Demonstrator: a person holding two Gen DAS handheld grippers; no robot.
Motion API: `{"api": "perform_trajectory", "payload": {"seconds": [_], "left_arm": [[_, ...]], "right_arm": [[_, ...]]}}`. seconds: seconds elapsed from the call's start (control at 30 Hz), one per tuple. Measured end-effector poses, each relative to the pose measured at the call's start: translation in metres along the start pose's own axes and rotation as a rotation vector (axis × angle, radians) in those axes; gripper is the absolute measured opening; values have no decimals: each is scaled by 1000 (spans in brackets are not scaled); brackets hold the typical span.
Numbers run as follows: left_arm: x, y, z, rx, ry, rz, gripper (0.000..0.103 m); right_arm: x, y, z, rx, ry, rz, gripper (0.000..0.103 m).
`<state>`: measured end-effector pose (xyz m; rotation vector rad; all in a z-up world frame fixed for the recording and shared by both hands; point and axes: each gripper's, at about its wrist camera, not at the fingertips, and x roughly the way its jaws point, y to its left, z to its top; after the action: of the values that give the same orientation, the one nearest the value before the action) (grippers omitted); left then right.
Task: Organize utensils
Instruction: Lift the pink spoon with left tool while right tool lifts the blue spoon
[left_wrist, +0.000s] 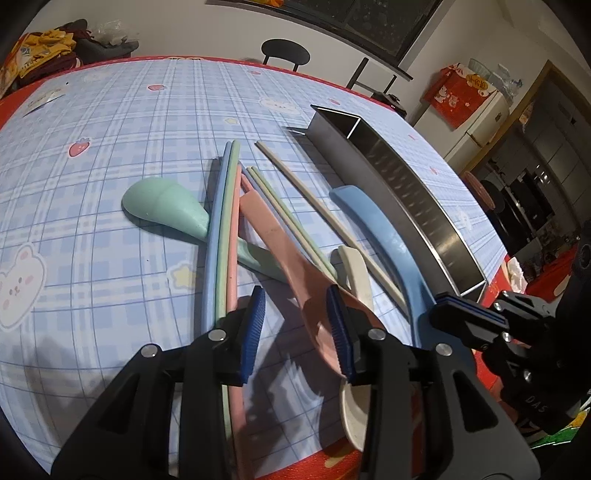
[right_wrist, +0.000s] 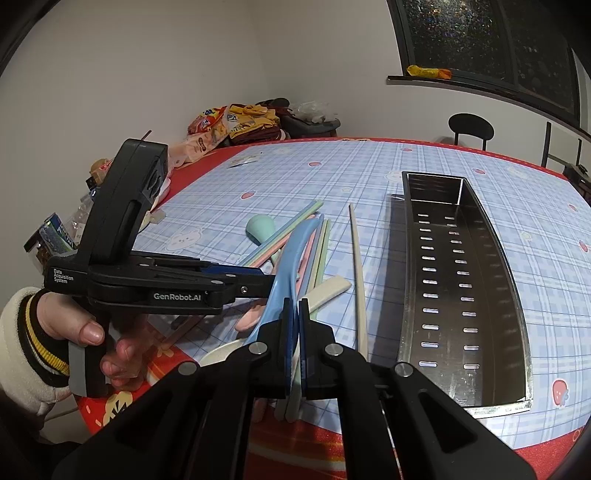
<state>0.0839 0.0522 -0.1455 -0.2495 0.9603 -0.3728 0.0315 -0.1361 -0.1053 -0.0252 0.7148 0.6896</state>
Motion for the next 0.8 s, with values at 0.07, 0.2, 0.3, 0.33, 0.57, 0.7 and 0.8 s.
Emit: {"api": "perform_trajectory", "payload": {"seconds": [0.07,0.2,0.3,0.33,0.57,0.7,0.8], "left_arm": [[0,0,-1,-6,-1,-19,39],[1,-1,-4,-17,6,-37,41],[0,-2,-3,-31,4,-61,41],[1,-2,-4,-31,5,-64,41],[6,-8,-4,-42,21,-113,40],[8,-9,-3,-53,22,-132,36],[8,-8,-3,-63,25,-150,27]], "right_arm": [[0,0,1,1,-1,-2,3],[-2,0,1,0,-6,0,3],[-3,-1,1,1,-10,-3,3],[-3,-2,1,3,-10,-5,3],[-6,-3,1,8,-15,-12,3],[-6,-3,1,9,-15,-11,3],[-6,-4,1,12,-16,-13,3]]}}
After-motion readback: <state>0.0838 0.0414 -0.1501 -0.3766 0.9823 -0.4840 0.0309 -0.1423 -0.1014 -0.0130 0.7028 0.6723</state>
